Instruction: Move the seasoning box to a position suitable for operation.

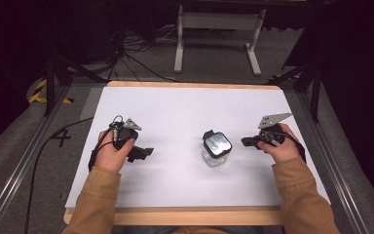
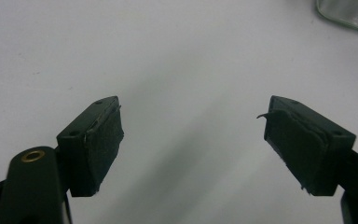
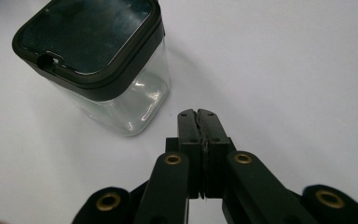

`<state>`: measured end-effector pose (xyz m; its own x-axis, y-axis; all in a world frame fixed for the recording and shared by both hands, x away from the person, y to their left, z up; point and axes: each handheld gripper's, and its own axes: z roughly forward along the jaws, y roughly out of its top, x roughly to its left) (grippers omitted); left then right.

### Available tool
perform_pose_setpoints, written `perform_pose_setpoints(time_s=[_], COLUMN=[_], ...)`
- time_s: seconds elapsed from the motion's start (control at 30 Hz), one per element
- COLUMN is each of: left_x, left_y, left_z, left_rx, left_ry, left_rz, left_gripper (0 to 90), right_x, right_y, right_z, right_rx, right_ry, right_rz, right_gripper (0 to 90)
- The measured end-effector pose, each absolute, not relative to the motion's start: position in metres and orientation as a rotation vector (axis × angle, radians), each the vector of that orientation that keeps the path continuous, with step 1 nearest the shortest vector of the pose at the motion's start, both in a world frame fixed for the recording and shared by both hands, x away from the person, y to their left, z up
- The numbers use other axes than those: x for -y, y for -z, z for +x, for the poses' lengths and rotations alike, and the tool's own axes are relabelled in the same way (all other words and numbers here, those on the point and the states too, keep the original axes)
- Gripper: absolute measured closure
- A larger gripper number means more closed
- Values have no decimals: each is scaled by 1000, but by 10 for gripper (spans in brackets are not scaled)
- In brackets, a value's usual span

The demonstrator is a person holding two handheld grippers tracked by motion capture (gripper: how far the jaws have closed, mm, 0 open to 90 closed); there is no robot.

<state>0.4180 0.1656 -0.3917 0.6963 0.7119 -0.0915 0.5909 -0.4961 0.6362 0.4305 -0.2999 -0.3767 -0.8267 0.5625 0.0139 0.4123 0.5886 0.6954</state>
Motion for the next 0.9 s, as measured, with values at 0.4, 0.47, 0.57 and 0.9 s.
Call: perform_pose_setpoints(time_s=[0.4,0.47,0.57,0.9], left_x=[-165,-165,-163,-159], left_y=[386,385,385,387], left_z=[415,415,414,415], left_rx=[-949,-945,-944,-939], left_ry=[-244,-242,-245,-226], left_rz=[2266,2272,2263,2283], left_gripper=[193,195,194,195], right_x=[293,290,286,272], right_y=[379,380,384,395], right_z=[431,431,431,433], right_rx=[-2593,-2602,-2620,-2680], right_ry=[-1082,-1079,-1073,-1048], right_rz=[786,781,768,731], right_gripper=[897,898,897,896])
